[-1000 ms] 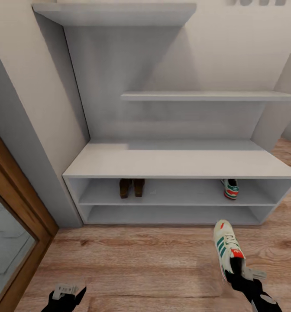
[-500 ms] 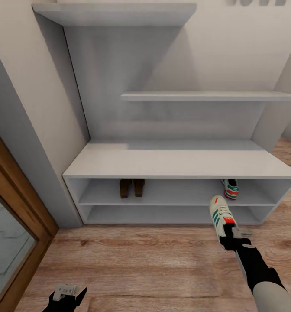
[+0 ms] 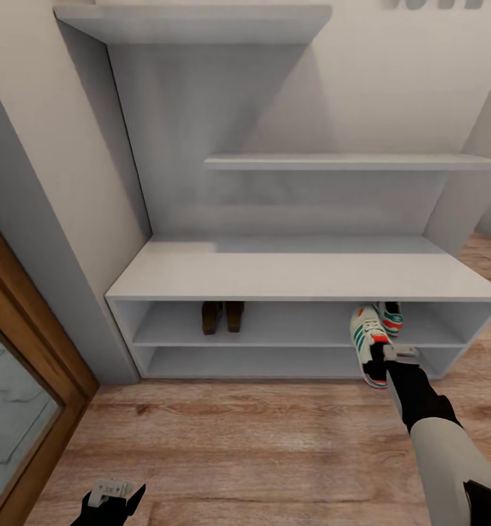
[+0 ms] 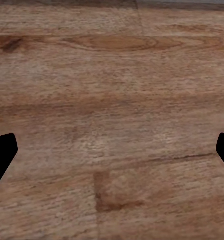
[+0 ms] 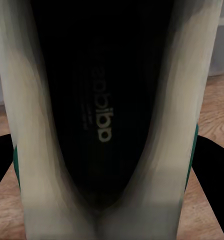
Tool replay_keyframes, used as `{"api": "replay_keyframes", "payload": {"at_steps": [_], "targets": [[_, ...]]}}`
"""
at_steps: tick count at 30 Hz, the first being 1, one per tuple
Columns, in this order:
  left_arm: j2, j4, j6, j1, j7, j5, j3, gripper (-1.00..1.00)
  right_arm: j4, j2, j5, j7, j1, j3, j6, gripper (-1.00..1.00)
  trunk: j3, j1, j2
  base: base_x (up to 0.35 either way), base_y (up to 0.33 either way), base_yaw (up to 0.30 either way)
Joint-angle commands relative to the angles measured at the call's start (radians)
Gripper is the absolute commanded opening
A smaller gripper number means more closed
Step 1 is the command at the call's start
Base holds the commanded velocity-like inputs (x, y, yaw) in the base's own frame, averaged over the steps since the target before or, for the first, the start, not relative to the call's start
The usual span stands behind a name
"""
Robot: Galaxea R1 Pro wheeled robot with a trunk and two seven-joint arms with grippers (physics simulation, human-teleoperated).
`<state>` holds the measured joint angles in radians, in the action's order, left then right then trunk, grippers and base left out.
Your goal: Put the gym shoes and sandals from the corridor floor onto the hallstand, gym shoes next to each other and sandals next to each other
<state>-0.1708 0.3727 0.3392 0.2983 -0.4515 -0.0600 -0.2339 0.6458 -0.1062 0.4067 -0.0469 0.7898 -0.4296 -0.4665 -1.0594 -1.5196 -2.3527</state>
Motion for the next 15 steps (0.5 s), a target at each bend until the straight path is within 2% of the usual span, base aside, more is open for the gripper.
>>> {"api": "replay_keyframes", "payload": {"at_steps": [1,11,15], "targets": [[0.001,-0.001,0.003,0.001,-0.007,-0.006,-0.008,1.00,0.001,0.001,0.009,-0.006,0.001,-0.003,-0.004,-1.00,-0.001,0.000,0.000,0.082,0.000,0.000],[-0.002,0.000,0.003,0.001,-0.008,-0.003,-0.010,1.00,-0.030,0.002,0.011,-0.008,0.002,-0.002,-0.006,-1.00,-0.001,0.000,0.000,0.251,0.000,0.000],[-0.003,0.000,0.004,0.001,-0.009,-0.004,-0.009,1.00,-0.030,0.001,0.012,-0.007,0.003,-0.001,-0.006,-1.00,-0.001,0.000,0.000,0.100,0.000,0.000]]}}
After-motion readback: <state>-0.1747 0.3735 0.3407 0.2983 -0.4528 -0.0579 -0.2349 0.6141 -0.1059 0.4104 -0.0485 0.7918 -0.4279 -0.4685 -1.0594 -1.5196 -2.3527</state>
